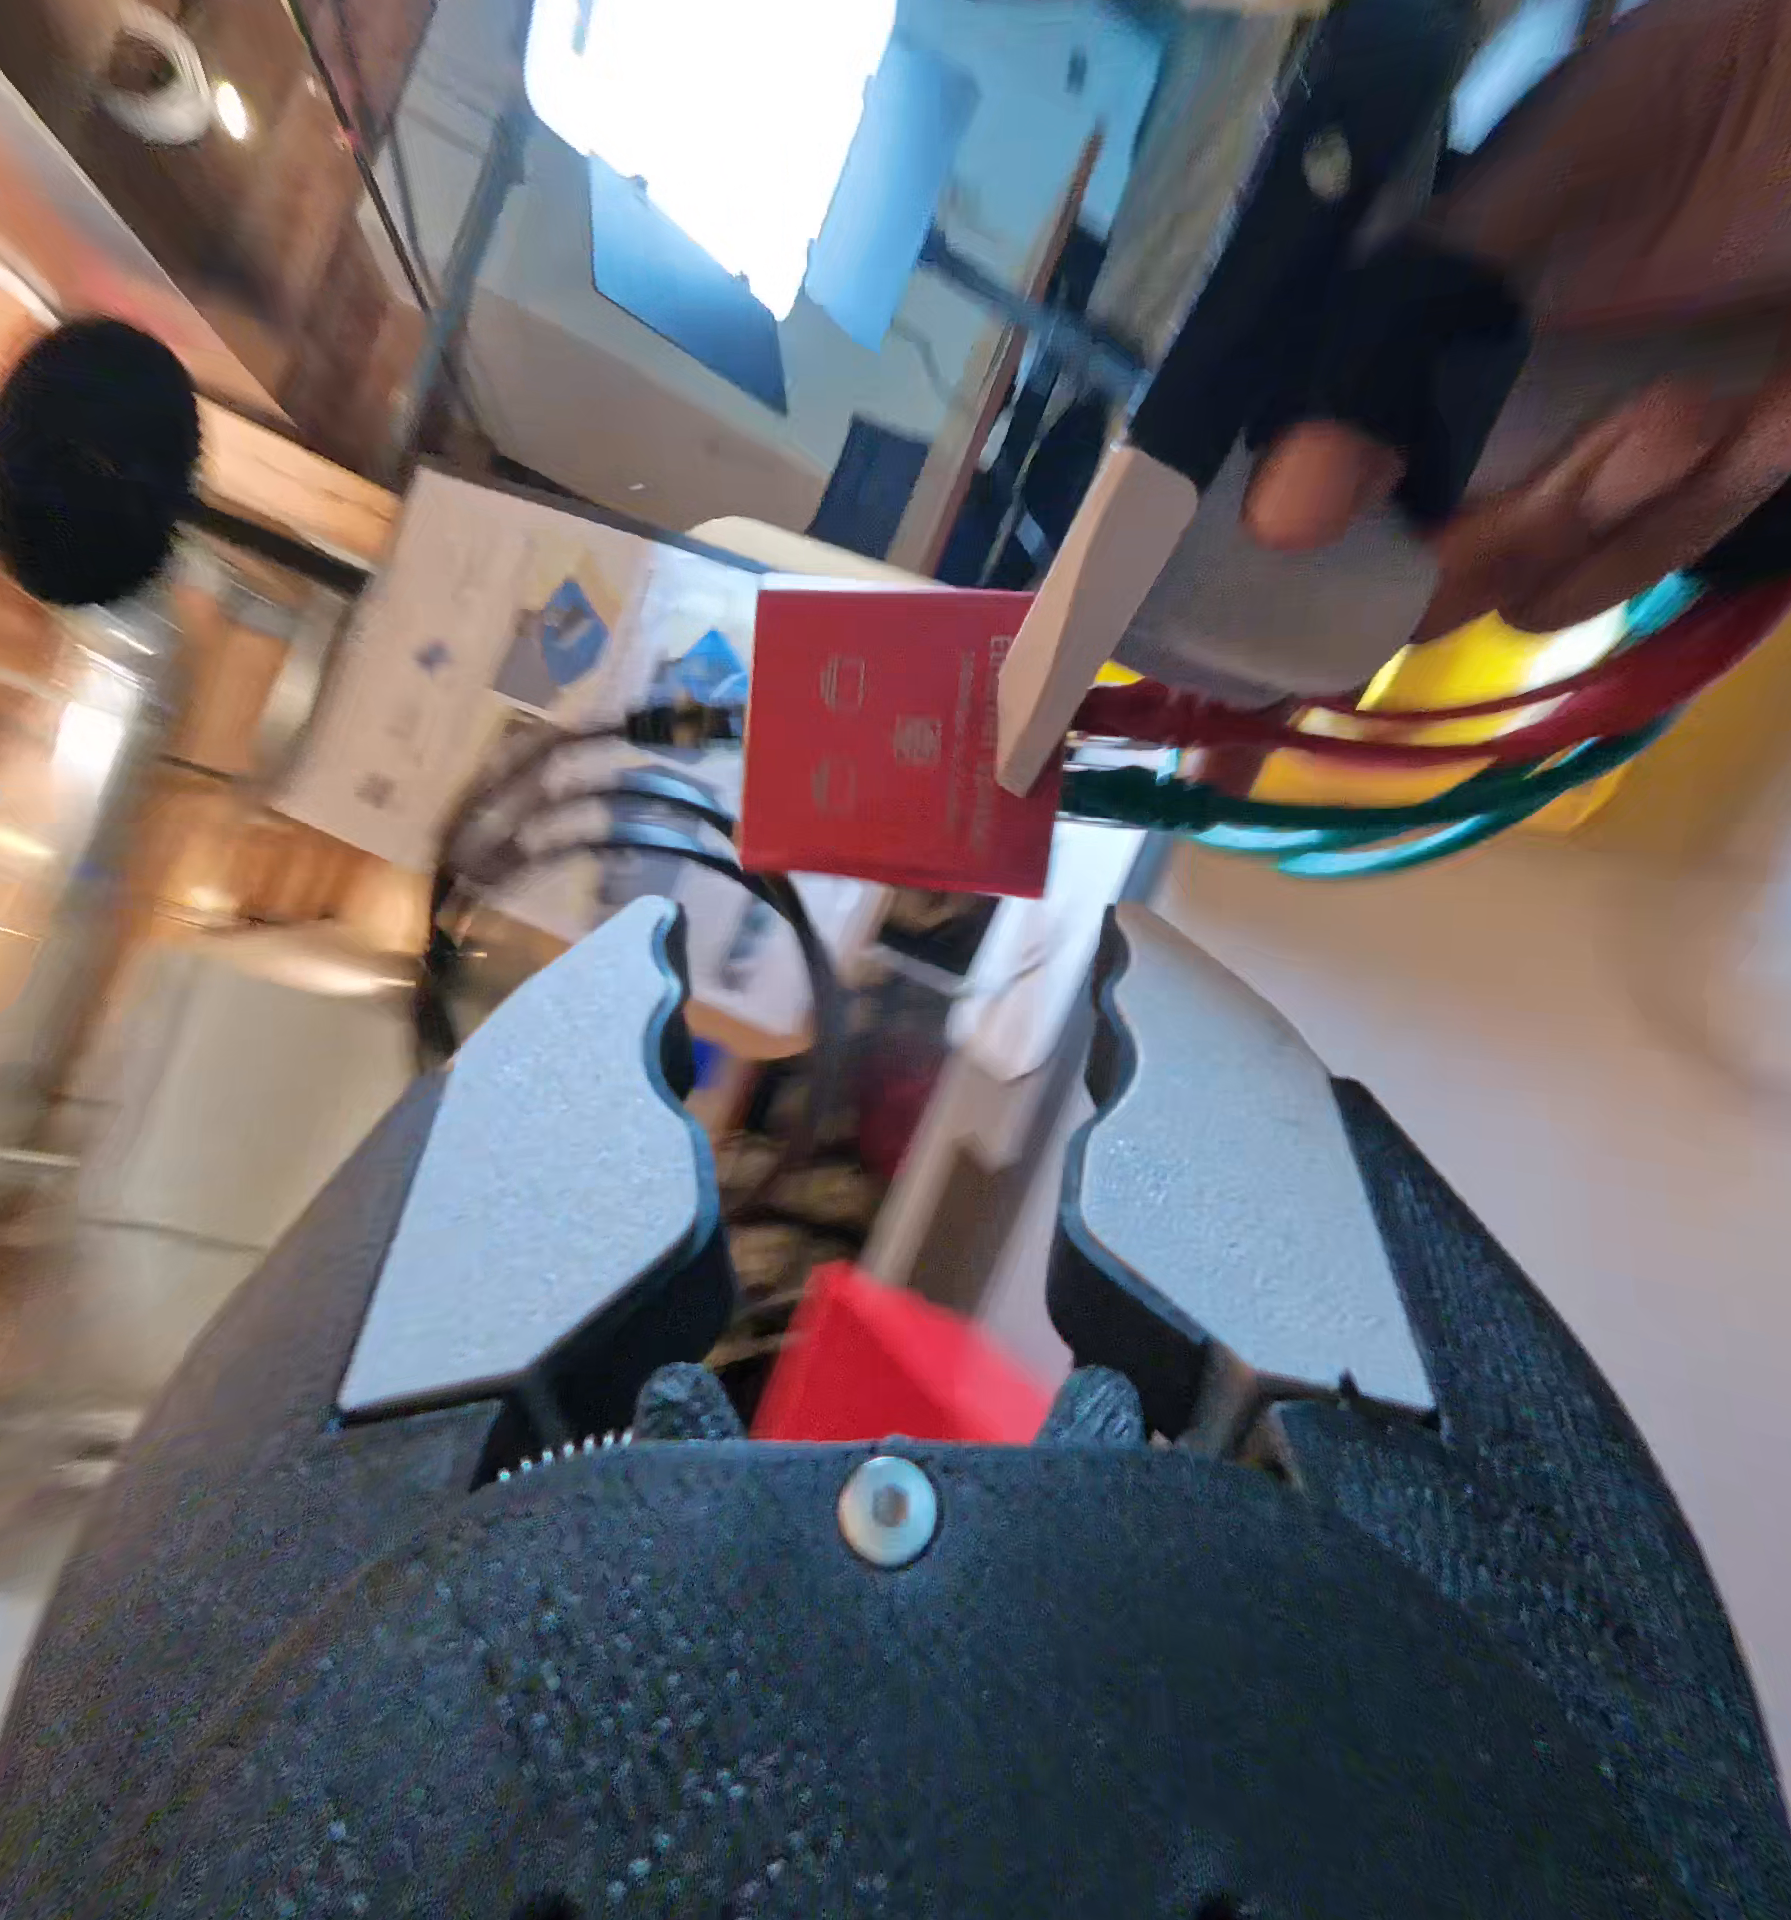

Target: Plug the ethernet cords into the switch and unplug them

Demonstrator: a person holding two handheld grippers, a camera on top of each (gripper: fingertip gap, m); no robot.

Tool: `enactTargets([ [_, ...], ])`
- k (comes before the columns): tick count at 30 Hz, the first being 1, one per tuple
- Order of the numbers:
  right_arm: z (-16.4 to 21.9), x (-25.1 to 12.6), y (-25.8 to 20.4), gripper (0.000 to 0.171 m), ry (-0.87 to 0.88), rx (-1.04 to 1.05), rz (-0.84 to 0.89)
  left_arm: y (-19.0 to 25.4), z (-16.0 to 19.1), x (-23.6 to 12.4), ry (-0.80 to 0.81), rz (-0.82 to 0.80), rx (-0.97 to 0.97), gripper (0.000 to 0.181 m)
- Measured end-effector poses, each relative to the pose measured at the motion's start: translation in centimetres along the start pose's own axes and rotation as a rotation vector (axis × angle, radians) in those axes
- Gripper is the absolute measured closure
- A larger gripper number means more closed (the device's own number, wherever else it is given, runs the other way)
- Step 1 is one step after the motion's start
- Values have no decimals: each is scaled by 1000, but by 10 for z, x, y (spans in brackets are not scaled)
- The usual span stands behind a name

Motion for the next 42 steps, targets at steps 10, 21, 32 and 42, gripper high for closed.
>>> enactTargets([
  [10, -11, 0, -31, 145, 98, -153, -170, -12, -16, 6, 383, 817, -1303, 119],
  [21, 7, 3, -22, 143, -26, -191, -144, 4, -16, 24, 389, 827, -1209, 153],
  [32, 34, 15, -22, 151, -75, -130, -109, -10, 13, 12, 516, 737, -1363, 155],
  [42, 44, 35, -31, 145, 21, 63, -137, -15, 11, 11, 626, 692, -1440, 155],
])
Point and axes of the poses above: each gripper's, where its closed fingertips meet, x out along the fingers, z out of its underside, y = z × x across the jaws, the point moved 2 cm from there along -x, back along the fingers, and after that the axes turned 12 degrees about -x, right-handed, at the moved point
